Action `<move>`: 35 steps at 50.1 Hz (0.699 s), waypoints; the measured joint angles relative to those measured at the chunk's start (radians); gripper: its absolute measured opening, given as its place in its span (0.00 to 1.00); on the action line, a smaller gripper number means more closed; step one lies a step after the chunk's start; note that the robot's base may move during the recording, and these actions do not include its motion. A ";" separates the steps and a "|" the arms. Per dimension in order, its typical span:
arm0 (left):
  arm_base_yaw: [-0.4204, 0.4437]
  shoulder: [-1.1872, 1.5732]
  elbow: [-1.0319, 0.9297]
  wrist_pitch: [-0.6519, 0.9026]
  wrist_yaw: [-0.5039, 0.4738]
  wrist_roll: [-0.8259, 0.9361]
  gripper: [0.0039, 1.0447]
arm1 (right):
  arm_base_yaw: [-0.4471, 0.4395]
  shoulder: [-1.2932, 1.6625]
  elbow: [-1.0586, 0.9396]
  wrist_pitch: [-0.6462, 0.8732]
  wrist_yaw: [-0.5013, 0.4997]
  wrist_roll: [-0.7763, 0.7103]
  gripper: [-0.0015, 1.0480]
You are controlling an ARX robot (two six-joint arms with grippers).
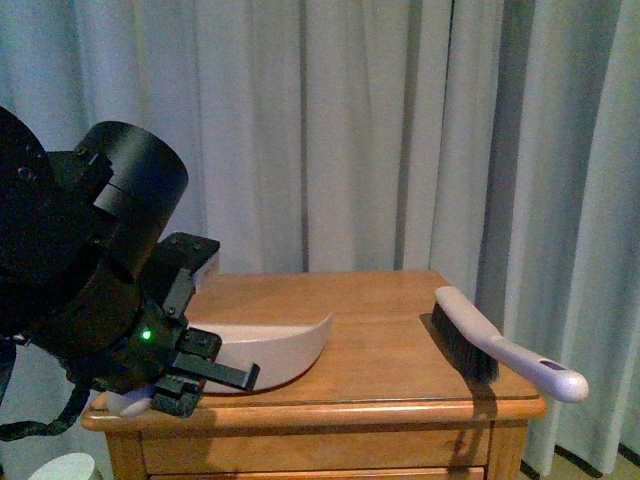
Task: Clean up trash
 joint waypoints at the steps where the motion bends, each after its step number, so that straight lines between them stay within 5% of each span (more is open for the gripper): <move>1: 0.001 -0.005 -0.002 0.008 0.001 0.000 0.27 | 0.000 0.000 0.000 0.000 0.000 0.000 0.93; 17: 0.056 -0.245 -0.086 0.133 0.103 0.067 0.27 | 0.000 0.000 0.000 0.000 0.000 0.000 0.93; 35: 0.212 -0.676 -0.275 0.175 0.302 0.107 0.27 | 0.000 0.000 0.000 0.000 0.000 0.000 0.93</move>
